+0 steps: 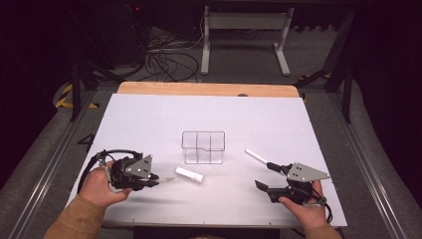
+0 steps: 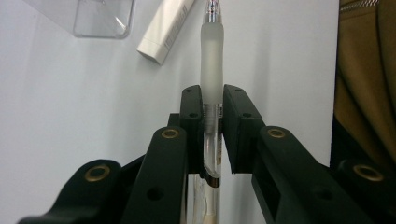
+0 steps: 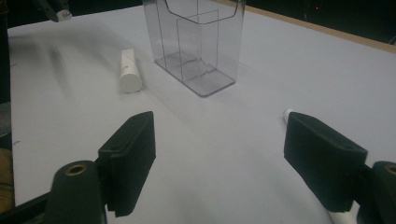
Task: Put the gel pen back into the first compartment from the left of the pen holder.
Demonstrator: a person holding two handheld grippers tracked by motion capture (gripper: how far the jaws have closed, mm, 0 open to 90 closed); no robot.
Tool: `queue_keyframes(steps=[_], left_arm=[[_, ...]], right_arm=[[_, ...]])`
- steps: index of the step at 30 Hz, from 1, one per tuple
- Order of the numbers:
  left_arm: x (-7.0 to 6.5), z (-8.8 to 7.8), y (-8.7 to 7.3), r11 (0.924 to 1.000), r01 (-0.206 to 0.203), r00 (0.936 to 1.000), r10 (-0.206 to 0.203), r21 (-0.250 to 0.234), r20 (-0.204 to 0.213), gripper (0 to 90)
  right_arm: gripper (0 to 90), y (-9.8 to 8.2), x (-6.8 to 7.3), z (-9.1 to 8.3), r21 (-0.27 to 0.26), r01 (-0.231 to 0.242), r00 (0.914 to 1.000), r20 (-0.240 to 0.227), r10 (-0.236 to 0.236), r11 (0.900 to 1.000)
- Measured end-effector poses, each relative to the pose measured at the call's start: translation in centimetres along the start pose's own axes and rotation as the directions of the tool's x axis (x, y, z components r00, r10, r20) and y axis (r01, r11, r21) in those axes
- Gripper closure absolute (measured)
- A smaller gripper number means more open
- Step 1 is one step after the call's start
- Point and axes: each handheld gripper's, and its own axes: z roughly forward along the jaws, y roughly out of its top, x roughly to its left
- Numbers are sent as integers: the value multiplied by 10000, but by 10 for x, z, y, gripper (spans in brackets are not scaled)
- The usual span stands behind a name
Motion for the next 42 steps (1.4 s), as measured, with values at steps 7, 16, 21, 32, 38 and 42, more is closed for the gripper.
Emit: queue_keyframes(steps=[7, 16, 21, 32, 38, 42], left_arm=[[3, -5, 4, 9995, 274, 9996, -274, -185, 8, 792], [7, -14, 10, 9955, 423, 9991, -423, -845, 24, 792], [12, -19, 14, 9903, 536, 9985, -544, -1282, -27, 792], [23, -26, 25, 9609, 1279, 9917, -1263, -2454, 225, 791], [26, -29, 32, 9451, 1439, 9894, -1427, -2934, 257, 791], [30, -31, 36, 9284, 1643, 9858, -1661, -3333, 233, 790]], right_arm=[[260, 0, 0, 0, 2, -5, 10000, 4, 5, 10000], [260, 0, 0, 0, 0, 11, 10000, 28, -11, 10000], [260, 0, 0, 0, 10, 14, 10000, 31, -14, 10000], [260, 0, 0, 0, 36, -11, 10000, 28, 11, 10000], [260, 0, 0, 0, 25, -31, 10000, 21, 31, 10000], [260, 0, 0, 0, 18, -39, 10000, 15, 39, 10000]])
